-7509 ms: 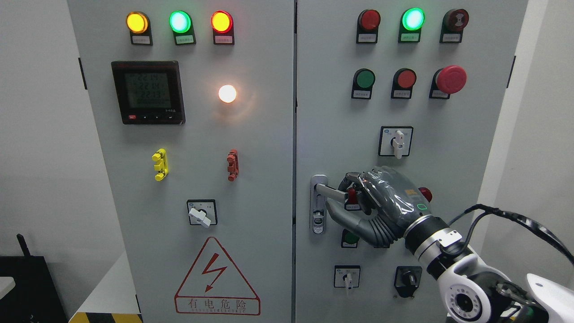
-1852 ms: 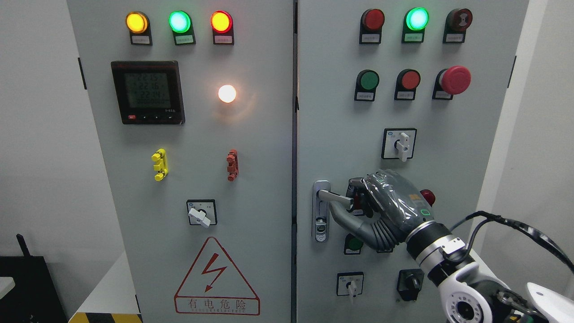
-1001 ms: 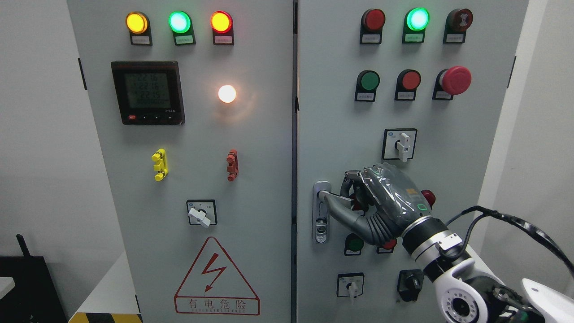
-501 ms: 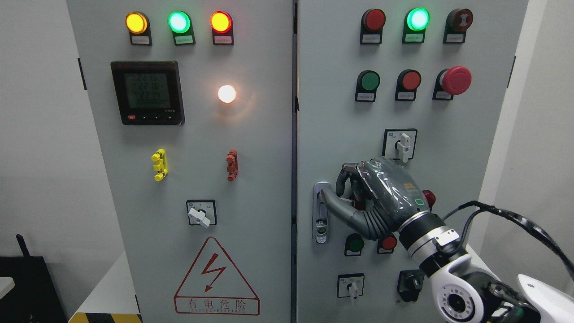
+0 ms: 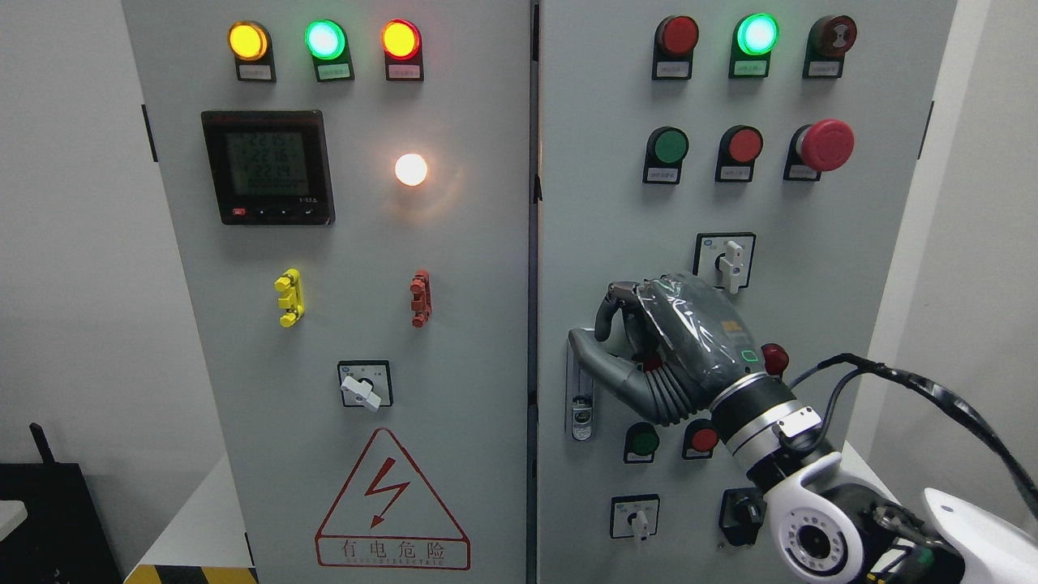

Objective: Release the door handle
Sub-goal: 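Swing the door open toward the robot with the right hand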

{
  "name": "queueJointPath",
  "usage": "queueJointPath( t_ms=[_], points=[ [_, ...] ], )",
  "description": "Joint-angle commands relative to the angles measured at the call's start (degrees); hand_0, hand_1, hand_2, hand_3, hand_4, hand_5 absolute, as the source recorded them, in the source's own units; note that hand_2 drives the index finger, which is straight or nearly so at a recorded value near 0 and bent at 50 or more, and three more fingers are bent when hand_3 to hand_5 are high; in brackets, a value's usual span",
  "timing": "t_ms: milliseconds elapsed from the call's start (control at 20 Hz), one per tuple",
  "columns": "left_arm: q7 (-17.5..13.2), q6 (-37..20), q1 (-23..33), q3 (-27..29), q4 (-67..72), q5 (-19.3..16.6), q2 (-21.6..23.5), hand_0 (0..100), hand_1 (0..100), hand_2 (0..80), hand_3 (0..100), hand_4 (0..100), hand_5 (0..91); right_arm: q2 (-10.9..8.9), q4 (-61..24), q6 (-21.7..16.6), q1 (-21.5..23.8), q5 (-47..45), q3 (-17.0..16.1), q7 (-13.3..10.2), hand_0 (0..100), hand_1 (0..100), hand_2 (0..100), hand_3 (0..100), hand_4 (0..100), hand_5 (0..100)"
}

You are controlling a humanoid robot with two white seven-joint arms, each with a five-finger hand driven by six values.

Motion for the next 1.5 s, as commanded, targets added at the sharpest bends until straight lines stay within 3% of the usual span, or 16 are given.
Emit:
queueJointPath(
  t_ms=[0,651,1001,1452],
  points=[
    [0.0,0.0,-0.1,0.1,0.5,0.0,0.0,12,39,0.0,0,0,0.0,2.02,0.8,-0.1,-0.8,-1.1,0.1,-0.1,49,28,59,100,99,100],
    [0.0,0.0,-0.2,0.1,0.5,0.0,0.0,12,39,0.0,0,0,0.0,3.07,1.0,-1.8,-1.8,-0.8,0.0,-4.6,48,30,59,100,96,100],
    [0.0,0.0,-0.2,0.1,0.5,0.0,0.0,12,39,0.0,0,0,0.0,3.16,0.9,-4.5,-1.4,5.0,0.0,-6.5,47,31,59,100,94,99],
    [0.0,0.0,-0.2,0.1,0.5,0.0,0.0,12,39,0.0,0,0,0.0,3.16,0.9,-4.7,-1.2,9.3,-1.5,-9.8,45,34,62,100,94,99]
  ],
)
